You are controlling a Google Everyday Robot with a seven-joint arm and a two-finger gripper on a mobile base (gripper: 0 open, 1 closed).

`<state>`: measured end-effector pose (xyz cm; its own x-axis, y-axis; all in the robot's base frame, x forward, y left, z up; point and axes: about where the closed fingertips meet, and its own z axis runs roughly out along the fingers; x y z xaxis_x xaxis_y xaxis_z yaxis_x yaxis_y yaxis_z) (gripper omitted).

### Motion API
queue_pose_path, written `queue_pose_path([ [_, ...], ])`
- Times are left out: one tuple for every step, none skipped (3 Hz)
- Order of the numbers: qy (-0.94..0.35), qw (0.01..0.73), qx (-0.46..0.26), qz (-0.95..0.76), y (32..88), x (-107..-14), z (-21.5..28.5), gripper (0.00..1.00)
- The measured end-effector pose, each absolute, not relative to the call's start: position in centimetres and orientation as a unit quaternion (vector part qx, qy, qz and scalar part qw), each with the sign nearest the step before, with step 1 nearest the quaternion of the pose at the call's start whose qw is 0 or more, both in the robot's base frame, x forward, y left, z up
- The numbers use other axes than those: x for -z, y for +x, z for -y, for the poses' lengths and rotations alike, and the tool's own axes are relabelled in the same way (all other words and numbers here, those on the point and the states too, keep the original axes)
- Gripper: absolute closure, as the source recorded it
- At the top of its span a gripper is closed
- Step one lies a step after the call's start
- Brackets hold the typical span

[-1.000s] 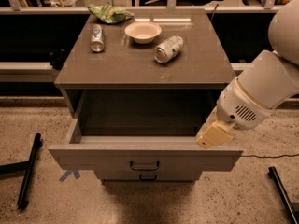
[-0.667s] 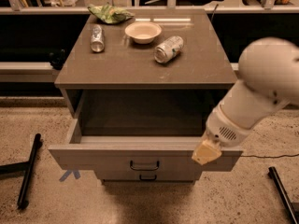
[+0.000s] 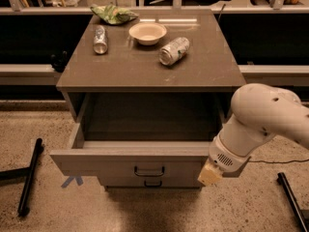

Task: Close top drawer

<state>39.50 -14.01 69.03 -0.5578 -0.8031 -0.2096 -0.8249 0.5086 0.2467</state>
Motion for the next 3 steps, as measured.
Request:
queue_pose_path([
  [-0.441, 0.054, -0.113, -0.889, 44.2, -64.3, 13.1, 1.00],
  [-0.441, 0.054, -0.113, -0.889, 44.2, -64.3, 13.1, 1.00],
  [-0.423, 0.060, -0.098, -0.899, 45.3, -63.6, 14.3, 1.00],
])
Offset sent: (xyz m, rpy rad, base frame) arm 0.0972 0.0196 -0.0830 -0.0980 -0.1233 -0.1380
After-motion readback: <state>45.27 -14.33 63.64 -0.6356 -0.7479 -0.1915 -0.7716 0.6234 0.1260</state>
